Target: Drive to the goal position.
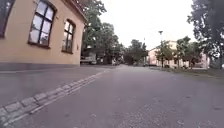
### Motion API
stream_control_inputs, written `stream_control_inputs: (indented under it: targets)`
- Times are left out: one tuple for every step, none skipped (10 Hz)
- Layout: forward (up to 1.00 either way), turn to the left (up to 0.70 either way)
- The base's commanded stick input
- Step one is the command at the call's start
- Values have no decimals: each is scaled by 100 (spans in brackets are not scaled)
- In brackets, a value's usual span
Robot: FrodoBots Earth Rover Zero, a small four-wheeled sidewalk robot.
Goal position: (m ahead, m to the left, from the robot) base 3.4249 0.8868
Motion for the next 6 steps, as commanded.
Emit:
stream_control_inputs:
  targets:
    - [45,0]
    - [45,0]
    - [45,0]
    - [45,0]
    - [45,0]
    - [45,0]
